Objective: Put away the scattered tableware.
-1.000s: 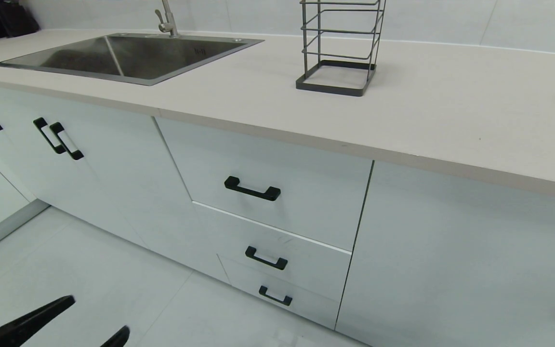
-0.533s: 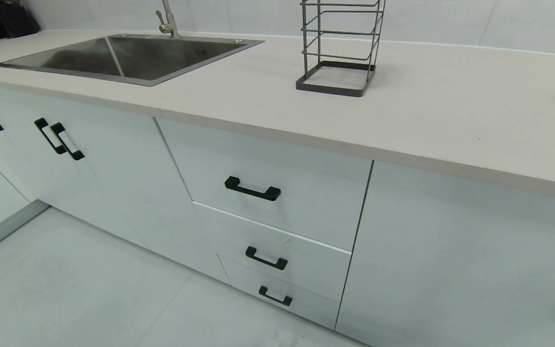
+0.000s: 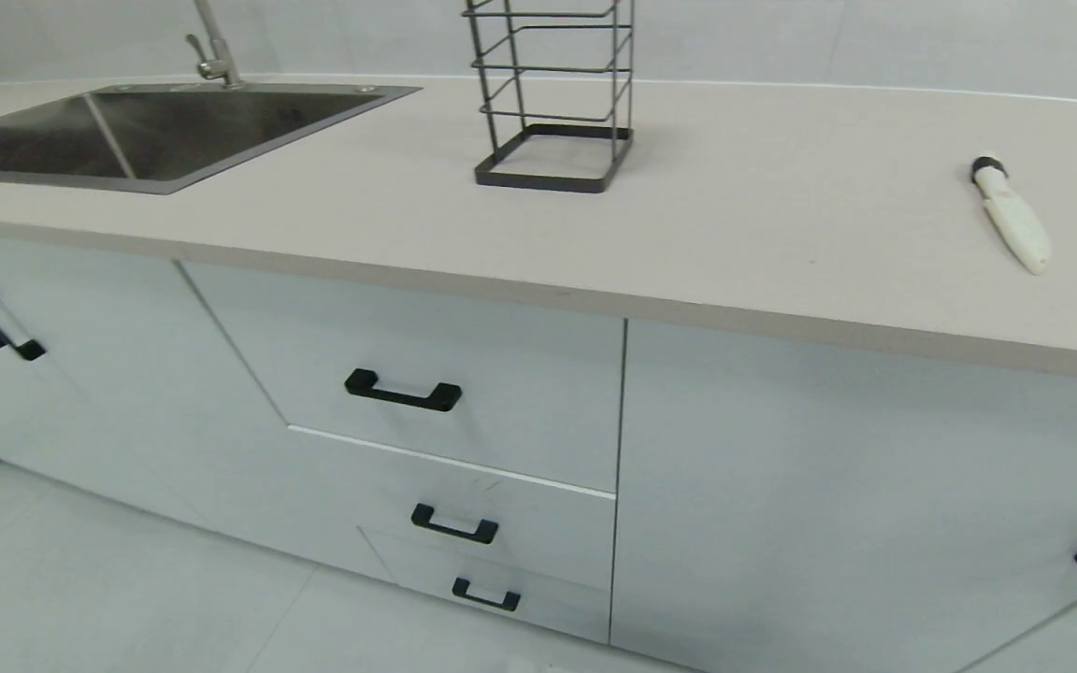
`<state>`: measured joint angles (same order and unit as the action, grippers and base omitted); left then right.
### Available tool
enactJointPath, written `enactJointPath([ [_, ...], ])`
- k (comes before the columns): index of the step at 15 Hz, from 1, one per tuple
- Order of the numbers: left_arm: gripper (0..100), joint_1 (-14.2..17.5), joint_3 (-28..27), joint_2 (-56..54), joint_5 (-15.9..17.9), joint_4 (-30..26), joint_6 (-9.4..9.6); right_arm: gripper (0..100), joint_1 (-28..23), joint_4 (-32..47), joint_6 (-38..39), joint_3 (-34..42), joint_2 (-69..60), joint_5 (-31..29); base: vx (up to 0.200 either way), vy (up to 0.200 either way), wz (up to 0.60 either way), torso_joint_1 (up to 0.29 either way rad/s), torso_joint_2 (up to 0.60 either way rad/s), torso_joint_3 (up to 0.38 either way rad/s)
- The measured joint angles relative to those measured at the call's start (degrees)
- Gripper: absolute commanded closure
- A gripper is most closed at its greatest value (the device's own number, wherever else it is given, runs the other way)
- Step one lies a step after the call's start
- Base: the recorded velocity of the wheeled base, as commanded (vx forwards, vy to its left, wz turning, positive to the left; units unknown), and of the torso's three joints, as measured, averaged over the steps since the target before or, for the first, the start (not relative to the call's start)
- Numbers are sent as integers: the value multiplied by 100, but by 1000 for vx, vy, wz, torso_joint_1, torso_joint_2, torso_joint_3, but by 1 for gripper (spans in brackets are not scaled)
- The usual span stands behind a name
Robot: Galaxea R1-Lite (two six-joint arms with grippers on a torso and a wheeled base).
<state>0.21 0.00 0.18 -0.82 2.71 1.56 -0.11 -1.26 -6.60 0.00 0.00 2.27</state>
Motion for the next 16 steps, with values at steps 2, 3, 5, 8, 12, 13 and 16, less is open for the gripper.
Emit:
enactJointPath([
  [2,0,0,0,-18,27,7,-185,0,-2,2,0,0,0,0,0,0,0,0,0,0],
  [3,0,6,-2,-23,28,13,-213,0,-5,9,-2,0,0,-2,0,0,0,0,0,0],
  [5,0,4,-10,-29,9,22,-229,0,-2,9,-5,0,0,5,0,0,0,0,0,0],
  [8,0,4,0,-32,13,18,-194,0,-2,9,2,0,0,5,0,0,0,0,0,0],
  [12,0,4,-5,-32,20,16,-229,0,-2,-11,211,0,0,-11,0,0,-600,1,4,2],
  [13,0,4,-7,-29,28,18,-207,0,-2,-18,219,0,0,-16,0,0,-600,12,7,-7],
  [16,0,4,0,-29,44,7,-189,0,-2,-13,191,0,0,-33,0,0,-200,-1,1,2],
])
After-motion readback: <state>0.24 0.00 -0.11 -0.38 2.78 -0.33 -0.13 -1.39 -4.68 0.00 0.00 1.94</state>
